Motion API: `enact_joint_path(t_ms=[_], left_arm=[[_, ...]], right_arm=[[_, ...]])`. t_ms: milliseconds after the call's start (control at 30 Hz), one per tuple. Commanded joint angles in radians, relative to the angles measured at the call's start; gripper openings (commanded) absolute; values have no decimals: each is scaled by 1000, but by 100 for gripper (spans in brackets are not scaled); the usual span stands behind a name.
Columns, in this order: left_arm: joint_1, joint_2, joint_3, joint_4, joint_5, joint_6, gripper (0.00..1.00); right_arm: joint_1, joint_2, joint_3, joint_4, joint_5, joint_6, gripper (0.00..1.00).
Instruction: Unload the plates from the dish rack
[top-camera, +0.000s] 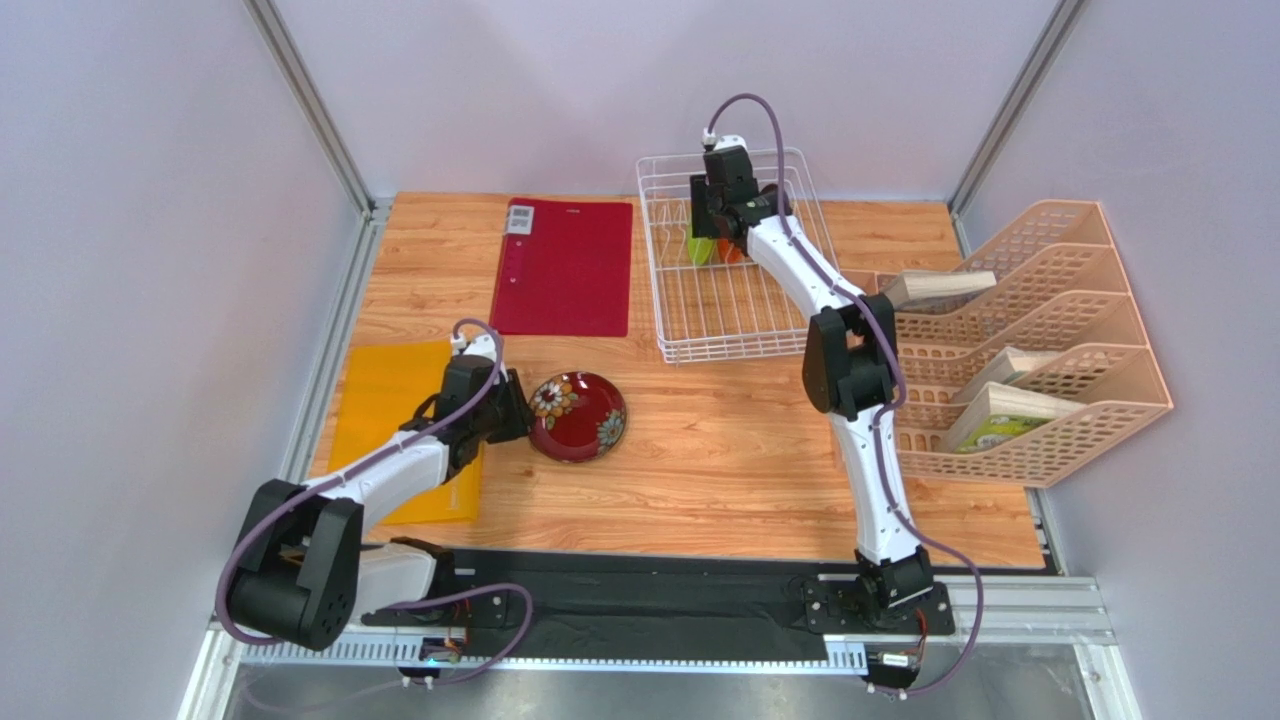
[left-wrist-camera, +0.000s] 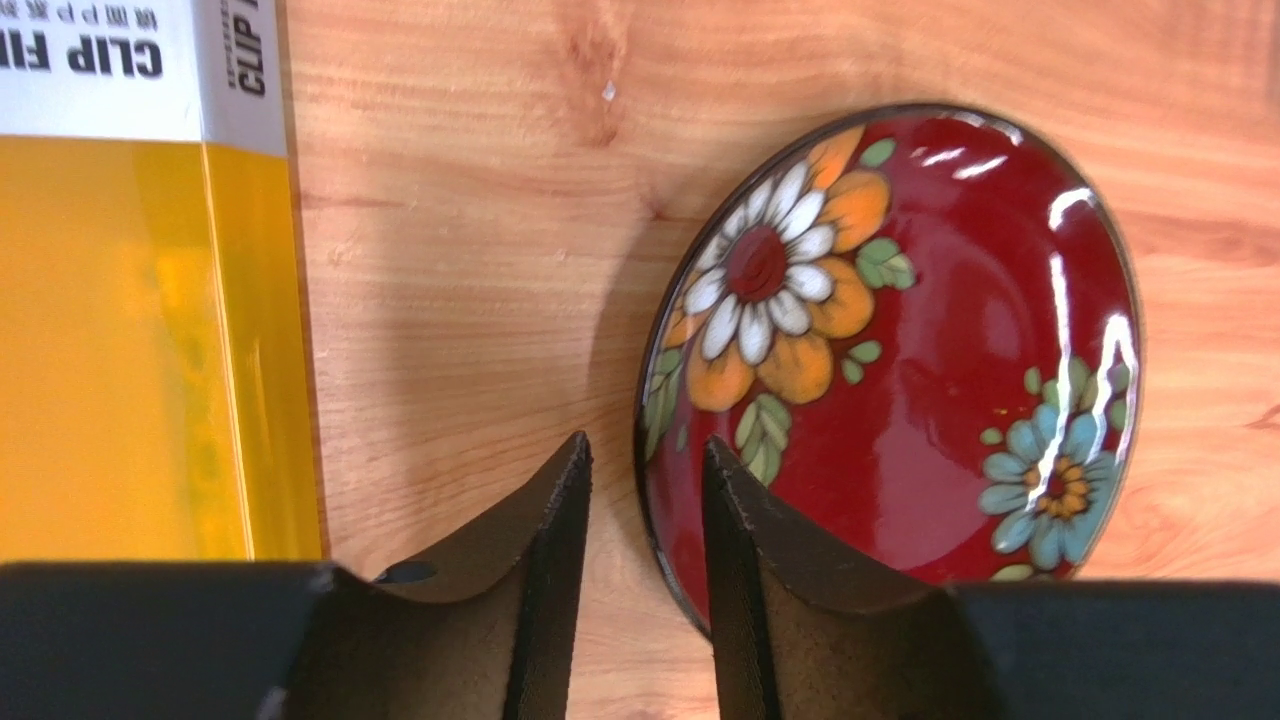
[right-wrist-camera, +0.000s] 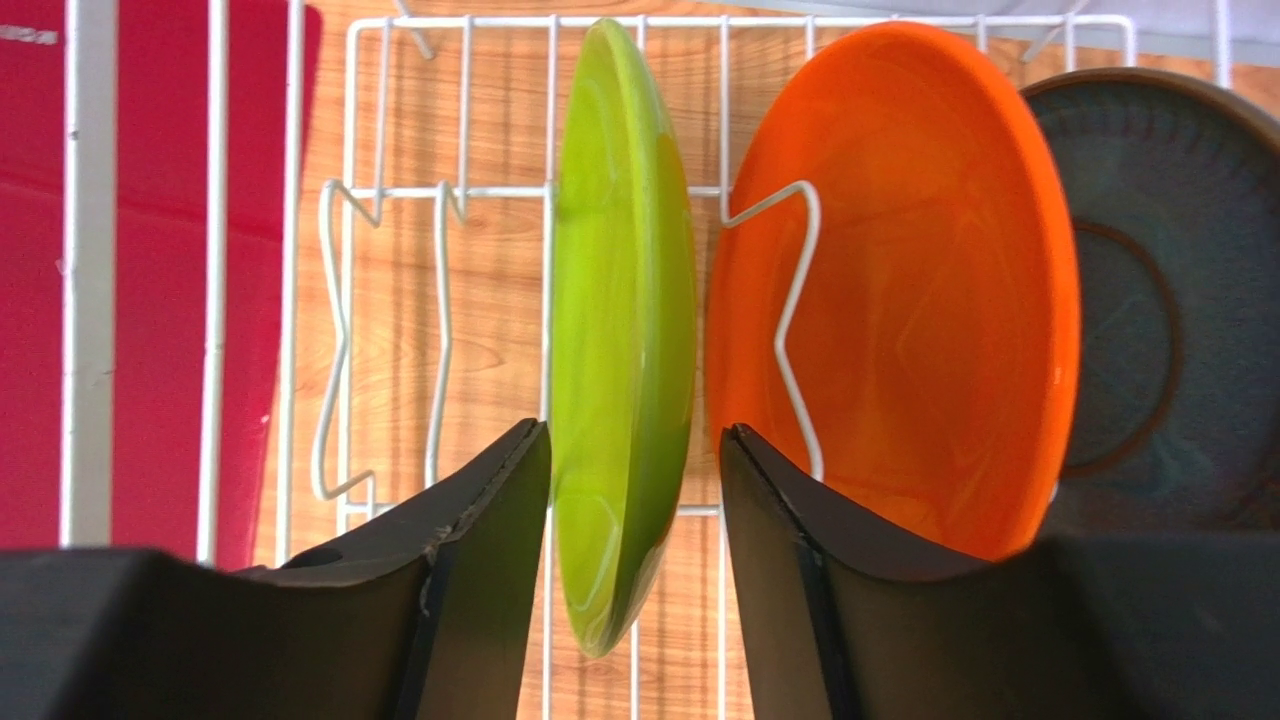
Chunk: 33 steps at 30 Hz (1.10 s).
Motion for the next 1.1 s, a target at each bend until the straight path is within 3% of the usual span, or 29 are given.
enact_joint_path(t_ms=[0,100,267,333,400,467,500,667,867,1000,1067], left_arm=[[0,9,28,-22,-8,-7,43],[-2,-12,24,-26,-21,-7,54],[-2,-116,-3,-26,-53,8,63],[-2,-176,-9,-26,-61,22,74],[-2,-219,-13,-51,-68,39,76],[-2,-277,-12,-66,-90,43,86],[-2,-291,-6,-74,-97,45,99],[-2,-321,49,-114,-117,66,100],[-3,-252,103,-120,-102,106,100],[-2,-236,125,-131,-116,68,100],[-2,-241,122,-111,-57,74,100]], right_arm=[[21,21,60,25,127,-48,48],[36,26,63,38,173,-63,42],[55,29,54,63,193,-91,19],[65,28,48,69,205,-102,8],[75,17,22,90,230,-116,0],[87,-1,0,121,248,-120,0],[90,-8,-21,127,283,-120,0],[128,-93,-128,239,445,-128,0],[153,-202,-216,321,628,-139,0],[168,-346,-311,376,656,-179,0],[174,-402,-375,376,667,-169,0]])
